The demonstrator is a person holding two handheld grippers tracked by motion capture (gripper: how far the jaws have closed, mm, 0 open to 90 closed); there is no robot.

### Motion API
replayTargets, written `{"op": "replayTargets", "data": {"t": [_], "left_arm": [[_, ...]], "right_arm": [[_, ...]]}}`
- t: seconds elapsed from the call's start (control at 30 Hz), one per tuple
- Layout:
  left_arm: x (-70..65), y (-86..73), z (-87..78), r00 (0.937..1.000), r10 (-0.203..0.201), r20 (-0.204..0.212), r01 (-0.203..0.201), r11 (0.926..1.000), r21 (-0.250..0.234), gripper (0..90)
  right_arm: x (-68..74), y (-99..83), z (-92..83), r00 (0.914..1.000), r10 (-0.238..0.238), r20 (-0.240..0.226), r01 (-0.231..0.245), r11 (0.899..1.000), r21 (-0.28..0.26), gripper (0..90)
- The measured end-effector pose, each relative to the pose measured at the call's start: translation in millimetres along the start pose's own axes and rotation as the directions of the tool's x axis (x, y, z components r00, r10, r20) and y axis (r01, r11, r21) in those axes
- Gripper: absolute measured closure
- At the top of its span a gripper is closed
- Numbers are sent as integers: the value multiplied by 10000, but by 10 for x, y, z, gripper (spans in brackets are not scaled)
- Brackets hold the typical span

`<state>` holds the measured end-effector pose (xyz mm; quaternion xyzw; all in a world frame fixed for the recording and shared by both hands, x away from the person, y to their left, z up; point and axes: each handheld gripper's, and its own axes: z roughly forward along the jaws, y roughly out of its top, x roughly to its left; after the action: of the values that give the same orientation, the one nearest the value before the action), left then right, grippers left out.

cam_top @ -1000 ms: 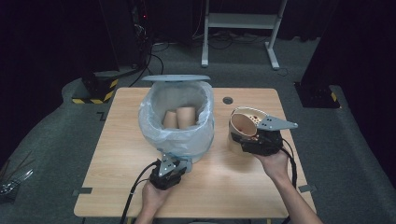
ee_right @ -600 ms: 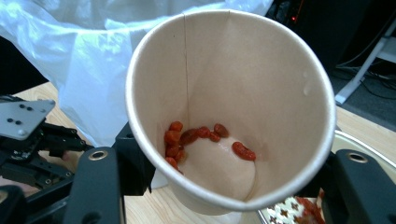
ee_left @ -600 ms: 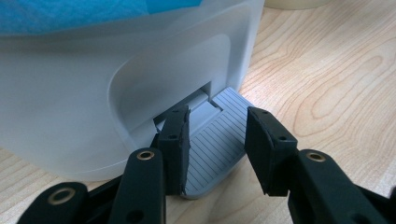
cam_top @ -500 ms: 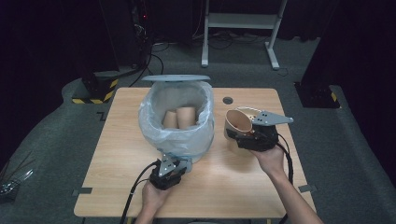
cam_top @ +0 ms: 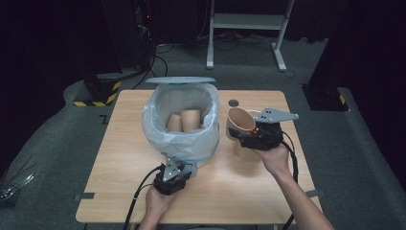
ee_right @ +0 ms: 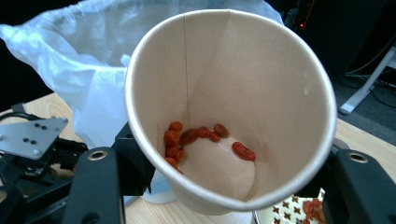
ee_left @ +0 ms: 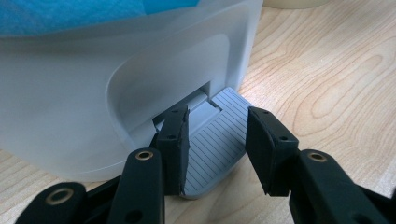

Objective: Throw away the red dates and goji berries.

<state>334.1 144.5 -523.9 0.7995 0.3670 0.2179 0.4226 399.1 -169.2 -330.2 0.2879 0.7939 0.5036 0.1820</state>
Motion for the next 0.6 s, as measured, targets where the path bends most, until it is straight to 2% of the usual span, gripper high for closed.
{"op": "replayTargets", "data": {"t": [0.17, 0.2, 0.3, 0.6], "left_arm": [[0, 0, 0, 10000, 0, -2, 0, 10000, 1, 594], [0, 0, 0, 10000, 1, 4, -1, 10000, -1, 594], [0, 0, 0, 10000, -1, 5, 1, 10000, -3, 593], [8, 0, -4, 10000, 59, 12, -59, 10000, 58, 594]], "right_arm": [[4, 84, -6, 9999, 28, -117, -29, 10000, -81, 378], [24, 127, 9, 9999, -123, -121, 123, 9999, 4, 377], [37, 170, 20, 9997, -155, -196, 155, 9999, -5, 377], [52, 360, 25, 9987, -138, -490, 123, 9995, -300, 377]]}}
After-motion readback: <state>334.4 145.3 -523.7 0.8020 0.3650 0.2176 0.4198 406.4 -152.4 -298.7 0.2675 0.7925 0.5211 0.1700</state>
